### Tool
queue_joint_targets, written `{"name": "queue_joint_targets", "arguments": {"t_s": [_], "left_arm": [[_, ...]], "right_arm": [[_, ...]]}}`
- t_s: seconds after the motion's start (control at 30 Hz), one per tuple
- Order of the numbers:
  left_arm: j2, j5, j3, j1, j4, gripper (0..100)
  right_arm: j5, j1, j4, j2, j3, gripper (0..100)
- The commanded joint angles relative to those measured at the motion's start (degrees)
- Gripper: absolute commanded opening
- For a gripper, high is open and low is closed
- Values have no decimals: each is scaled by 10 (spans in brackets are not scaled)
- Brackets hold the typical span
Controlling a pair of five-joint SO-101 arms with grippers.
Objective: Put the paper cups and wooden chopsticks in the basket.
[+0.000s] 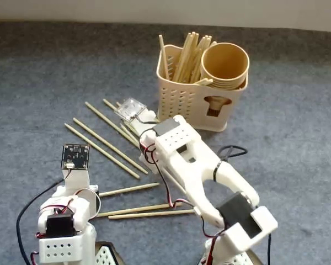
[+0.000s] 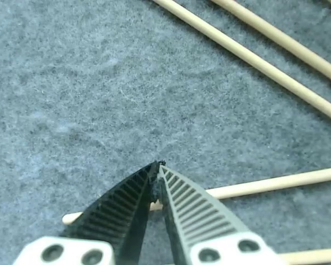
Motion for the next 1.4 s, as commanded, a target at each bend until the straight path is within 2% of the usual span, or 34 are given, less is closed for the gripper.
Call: {"name": "queue_joint_targets", "arguments": {"t_s": [0.0,0.27,0.4,0.5,0.73,0.9,1.0,1.13,1.37], "left_arm": [[4,-4,12,-3,3,5],[4,-4,12,-3,3,5],[4,-4,12,-3,3,5],[4,-4,12,-3,3,5],[4,-4,12,-3,3,5],[4,-4,12,-3,3,5],[4,-4,12,-3,3,5],[4,-4,12,-3,3,5],[4,-4,12,-3,3,5]], "right_arm": [[-7,11,7,-66,9,5],[-12,11,7,-154,24,5],[-83,11,4,-175,24,5],[-107,12,3,-189,23,5],[-108,14,5,-235,24,5],[-108,49,-1,-289,45,5],[-117,57,-41,-339,86,5],[-166,58,-110,-423,155,5],[-170,58,-251,-546,269,5]]}}
